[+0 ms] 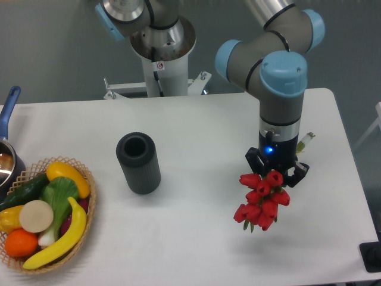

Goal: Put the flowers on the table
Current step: 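Lower the gripper holding the red tulips toward the table surface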

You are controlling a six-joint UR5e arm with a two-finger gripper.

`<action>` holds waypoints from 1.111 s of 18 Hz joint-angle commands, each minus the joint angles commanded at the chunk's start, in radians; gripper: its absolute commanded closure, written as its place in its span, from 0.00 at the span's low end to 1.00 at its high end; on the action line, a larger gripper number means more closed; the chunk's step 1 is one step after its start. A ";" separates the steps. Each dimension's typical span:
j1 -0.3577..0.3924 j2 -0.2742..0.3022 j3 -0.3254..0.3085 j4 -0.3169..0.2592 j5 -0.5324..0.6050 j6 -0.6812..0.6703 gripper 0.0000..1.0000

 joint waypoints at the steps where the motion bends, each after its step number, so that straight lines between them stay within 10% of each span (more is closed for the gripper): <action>1: -0.003 -0.002 -0.006 0.000 0.006 0.000 0.90; 13: -0.054 -0.067 -0.058 0.000 0.061 -0.011 0.76; 20: -0.061 -0.120 -0.045 0.008 0.049 -0.009 0.34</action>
